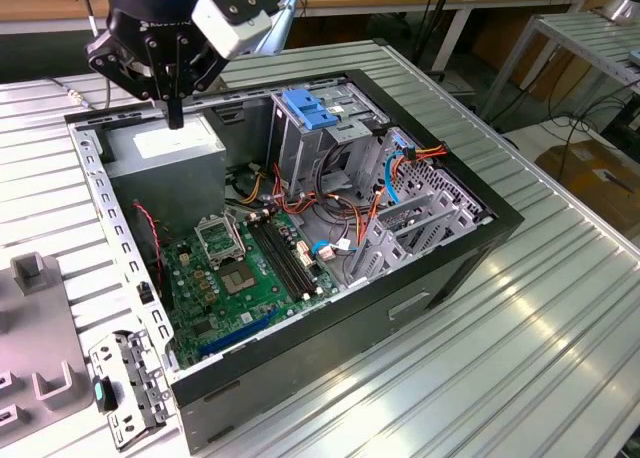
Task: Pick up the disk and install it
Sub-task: 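Reach for the disk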
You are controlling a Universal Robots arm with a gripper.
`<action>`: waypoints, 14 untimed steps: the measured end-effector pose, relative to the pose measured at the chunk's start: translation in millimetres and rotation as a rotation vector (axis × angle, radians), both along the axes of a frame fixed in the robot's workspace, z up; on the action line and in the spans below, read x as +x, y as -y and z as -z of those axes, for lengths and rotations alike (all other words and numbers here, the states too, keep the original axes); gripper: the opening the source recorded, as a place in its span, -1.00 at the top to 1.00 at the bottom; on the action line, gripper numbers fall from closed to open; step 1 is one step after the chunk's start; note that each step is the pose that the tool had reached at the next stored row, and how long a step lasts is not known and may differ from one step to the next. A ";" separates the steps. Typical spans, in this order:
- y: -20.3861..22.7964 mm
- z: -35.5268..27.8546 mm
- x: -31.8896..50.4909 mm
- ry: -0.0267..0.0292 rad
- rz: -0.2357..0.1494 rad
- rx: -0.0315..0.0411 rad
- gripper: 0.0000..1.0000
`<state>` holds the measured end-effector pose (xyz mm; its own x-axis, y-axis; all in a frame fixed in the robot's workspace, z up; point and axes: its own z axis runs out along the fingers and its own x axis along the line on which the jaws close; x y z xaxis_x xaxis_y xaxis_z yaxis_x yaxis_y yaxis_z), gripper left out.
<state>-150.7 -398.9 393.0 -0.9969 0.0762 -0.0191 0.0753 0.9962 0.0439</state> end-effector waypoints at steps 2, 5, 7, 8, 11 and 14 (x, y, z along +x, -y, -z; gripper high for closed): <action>0.0 0.0 -0.8 -0.0001 0.000 0.0000 0.79; 0.0 0.0 -2.1 -0.0004 0.000 0.0000 0.79; 0.0 0.0 -3.1 -0.0005 0.000 0.0000 0.79; 0.0 0.1 -3.5 -0.0005 0.000 0.0001 0.79; 0.0 0.1 -5.1 -0.0007 0.000 0.0001 0.79; 0.0 0.1 -6.4 -0.0009 0.000 0.0000 0.79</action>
